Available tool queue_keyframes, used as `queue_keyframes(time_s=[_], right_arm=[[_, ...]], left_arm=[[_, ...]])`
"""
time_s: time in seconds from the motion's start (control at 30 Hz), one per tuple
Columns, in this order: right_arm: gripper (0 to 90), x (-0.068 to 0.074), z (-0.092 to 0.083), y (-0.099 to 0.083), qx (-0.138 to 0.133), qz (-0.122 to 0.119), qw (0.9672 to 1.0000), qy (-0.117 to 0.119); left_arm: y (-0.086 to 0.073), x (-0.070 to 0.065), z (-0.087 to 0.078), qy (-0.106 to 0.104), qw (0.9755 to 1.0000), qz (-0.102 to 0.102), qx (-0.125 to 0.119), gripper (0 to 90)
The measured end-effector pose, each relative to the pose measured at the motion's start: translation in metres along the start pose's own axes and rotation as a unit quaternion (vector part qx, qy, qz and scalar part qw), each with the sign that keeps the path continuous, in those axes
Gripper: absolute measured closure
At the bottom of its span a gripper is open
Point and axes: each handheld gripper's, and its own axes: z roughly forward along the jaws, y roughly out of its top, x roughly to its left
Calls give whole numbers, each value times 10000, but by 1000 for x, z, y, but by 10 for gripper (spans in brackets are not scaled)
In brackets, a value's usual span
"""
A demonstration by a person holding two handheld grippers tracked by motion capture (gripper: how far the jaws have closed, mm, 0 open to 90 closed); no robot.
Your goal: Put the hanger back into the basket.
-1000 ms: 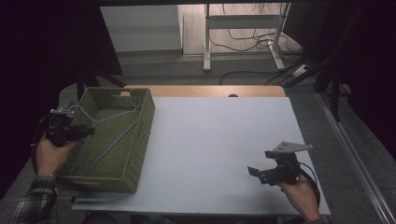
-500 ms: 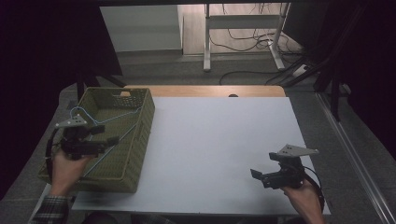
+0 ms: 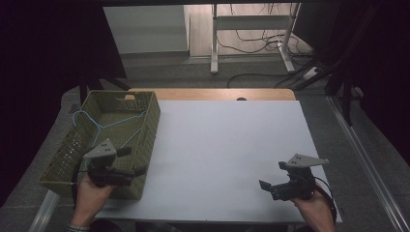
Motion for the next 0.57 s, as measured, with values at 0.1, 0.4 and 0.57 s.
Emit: queue_keyframes(time_s=[0.1, 0.4, 0.57], right_arm=[[0, 0, -1, -4, 12, -45, 10000, -66], [0, 0, 9, -12, 283, -205, 9992, -218], [0, -1, 9, -12, 287, -224, 9990, -249]], left_arm=[[-10, -9, 8, 109, 9998, 155, 54, 41], [-14, -13, 9, 236, 9994, 243, -72, 18], [-13, -11, 9, 237, 9995, 196, -58, 17]])
